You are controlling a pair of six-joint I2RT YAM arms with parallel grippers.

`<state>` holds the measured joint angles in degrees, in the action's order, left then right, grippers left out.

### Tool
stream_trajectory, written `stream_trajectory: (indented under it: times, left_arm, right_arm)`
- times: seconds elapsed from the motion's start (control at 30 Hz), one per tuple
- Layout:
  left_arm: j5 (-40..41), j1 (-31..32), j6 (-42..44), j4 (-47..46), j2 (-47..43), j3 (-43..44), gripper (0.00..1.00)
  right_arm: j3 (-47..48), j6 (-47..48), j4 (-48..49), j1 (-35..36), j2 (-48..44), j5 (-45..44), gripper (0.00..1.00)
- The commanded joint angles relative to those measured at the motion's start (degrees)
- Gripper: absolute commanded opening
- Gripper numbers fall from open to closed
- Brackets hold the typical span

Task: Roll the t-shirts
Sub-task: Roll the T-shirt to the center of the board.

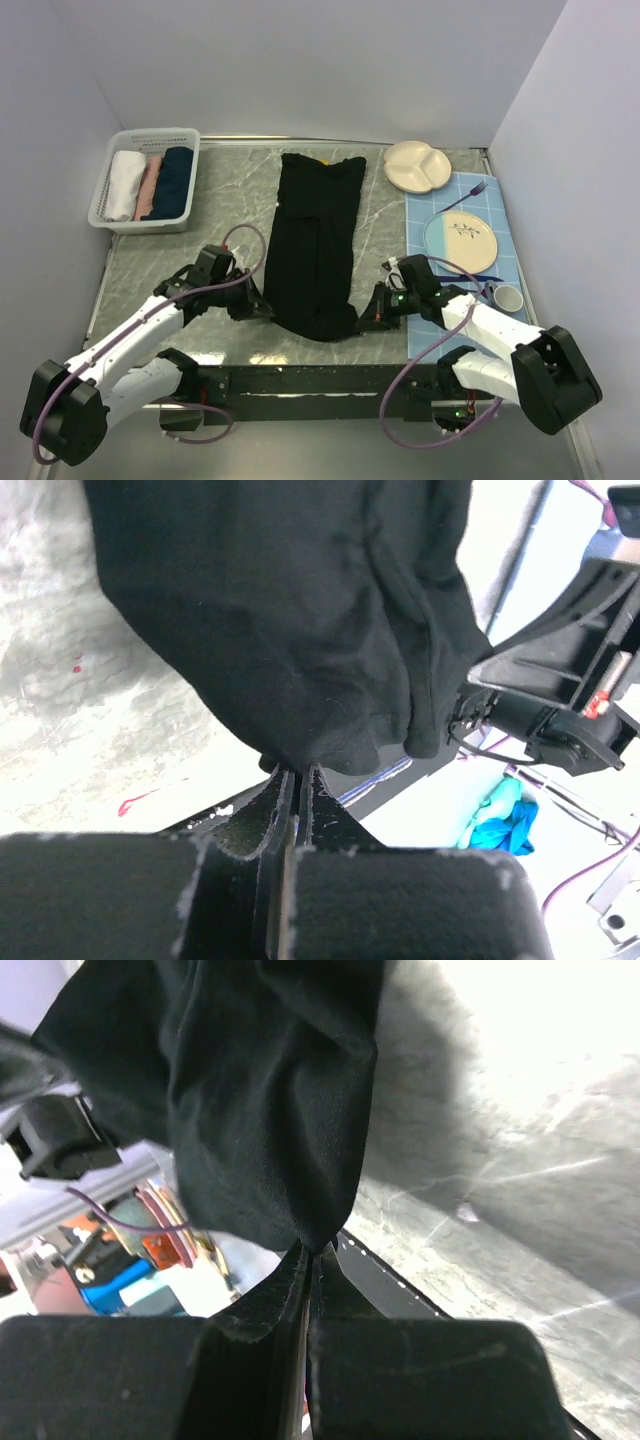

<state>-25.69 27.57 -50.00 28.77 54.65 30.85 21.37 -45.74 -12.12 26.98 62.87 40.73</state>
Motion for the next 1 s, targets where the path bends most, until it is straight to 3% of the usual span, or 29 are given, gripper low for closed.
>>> stream_trajectory:
  times: [0.0, 0.17, 0.3, 0.4, 0.5, 0.63, 0.97]
  left_arm:
    - [-0.6, -0.2, 3.9, 2.2, -0.2, 4.8, 0.01]
    - [-0.9, -0.3, 5.9, 6.2, 0.5, 6.3, 0.01]
    - [-0.4, 1.4, 7.4, 10.3, 0.7, 6.8, 0.01]
    - [2.8, 4.7, 5.9, 14.4, 1.6, 8.8, 0.01]
    - [2.9, 5.3, 4.8, 15.2, 2.6, 9.4, 0.01]
    - [5.8, 5.3, 4.6, 17.0, 2.2, 11.0, 0.01]
    - [2.4, 4.0, 3.4, 14.4, 4.1, 9.5, 0.01]
  right_arm:
    - [2.9, 0.7, -0.8, -1.8, 0.8, 2.0, 0.00]
    - [5.7, 2.5, -4.1, -2.3, 2.7, 2.8, 0.00]
    - [10.0, 8.0, -14.6, -1.3, 3.8, 3.0, 0.00]
    - [12.1, 9.6, -21.9, 3.6, 2.2, 0.8, 0.00]
    - [12.6, 7.8, -22.1, 7.3, 1.6, 1.7, 0.00]
    - [13.3, 6.2, -22.2, 7.0, 2.9, 1.5, 0.00]
    - [12.0, 7.0, -17.2, 0.8, 7.8, 8.7, 0.00]
